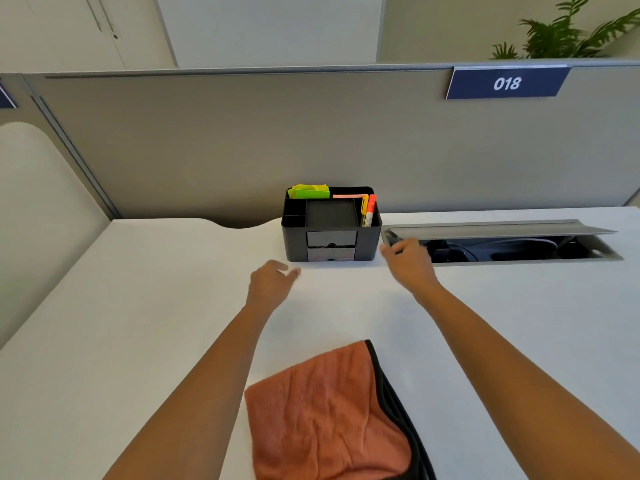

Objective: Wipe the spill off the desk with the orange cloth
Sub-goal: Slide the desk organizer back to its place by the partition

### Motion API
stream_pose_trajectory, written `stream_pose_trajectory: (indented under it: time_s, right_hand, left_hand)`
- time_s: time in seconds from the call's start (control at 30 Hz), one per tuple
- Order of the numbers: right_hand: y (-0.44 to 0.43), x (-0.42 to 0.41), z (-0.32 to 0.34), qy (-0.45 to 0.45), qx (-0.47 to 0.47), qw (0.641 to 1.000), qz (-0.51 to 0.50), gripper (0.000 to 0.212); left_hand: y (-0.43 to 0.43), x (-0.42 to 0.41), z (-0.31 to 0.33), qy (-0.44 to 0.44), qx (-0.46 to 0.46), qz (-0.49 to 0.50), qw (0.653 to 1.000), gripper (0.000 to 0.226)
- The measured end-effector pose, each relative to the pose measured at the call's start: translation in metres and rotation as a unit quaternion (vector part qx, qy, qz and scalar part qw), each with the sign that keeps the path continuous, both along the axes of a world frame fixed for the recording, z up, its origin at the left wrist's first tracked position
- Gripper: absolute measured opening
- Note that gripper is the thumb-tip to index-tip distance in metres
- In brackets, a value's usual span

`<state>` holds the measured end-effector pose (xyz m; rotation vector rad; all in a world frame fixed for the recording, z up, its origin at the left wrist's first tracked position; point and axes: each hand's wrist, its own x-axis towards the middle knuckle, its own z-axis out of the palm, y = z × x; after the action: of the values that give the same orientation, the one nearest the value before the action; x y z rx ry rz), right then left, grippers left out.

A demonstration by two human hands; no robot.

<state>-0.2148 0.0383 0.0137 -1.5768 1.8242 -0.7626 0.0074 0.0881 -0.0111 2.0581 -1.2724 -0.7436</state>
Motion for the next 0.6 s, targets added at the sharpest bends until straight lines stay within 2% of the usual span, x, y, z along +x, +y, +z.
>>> stream_pose_trajectory:
  time_s: [0.07, 0.13, 0.23, 0.33, 0.4, 0.47, 0.53, 0.6]
  right_hand:
    - [0.038, -0.002, 0.005, 0.020, 0.080, 0.993, 0.080, 0.052]
    - [0.065, -0.002, 0.000, 0.050, 0.151, 0.977, 0.142, 0.060]
    - [0.094, -0.004, -0.014, 0.068, 0.197, 0.961, 0.181, 0.071]
    - [0.111, -0.004, -0.028, 0.058, 0.211, 0.957, 0.192, 0.077]
    - [0.120, -0.003, -0.034, 0.041, 0.200, 0.958, 0.200, 0.086]
    - [0.126, -0.007, -0.036, -0.018, 0.193, 0.961, 0.196, 0.094]
    - [0.131, -0.014, -0.034, -0.117, 0.196, 0.950, 0.211, 0.082]
    - [0.138, -0.023, -0.029, -0.194, 0.206, 0.932, 0.229, 0.058]
  left_hand:
    - [0.024, -0.002, -0.002, -0.006, 0.112, -0.120, 0.986, 0.045]
    - [0.040, -0.007, -0.006, -0.022, 0.214, -0.219, 0.952, 0.051]
    - [0.063, -0.020, -0.007, -0.085, 0.265, -0.289, 0.916, 0.058]
    - [0.073, -0.029, -0.009, -0.130, 0.251, -0.324, 0.903, 0.064]
    - [0.079, -0.034, -0.007, -0.102, 0.206, -0.335, 0.914, 0.052]
    - [0.084, -0.038, 0.000, -0.061, 0.147, -0.342, 0.926, 0.039]
    - [0.084, -0.039, 0.011, -0.026, 0.096, -0.355, 0.930, 0.030]
    - [0.082, -0.040, 0.023, -0.009, 0.057, -0.365, 0.929, 0.023]
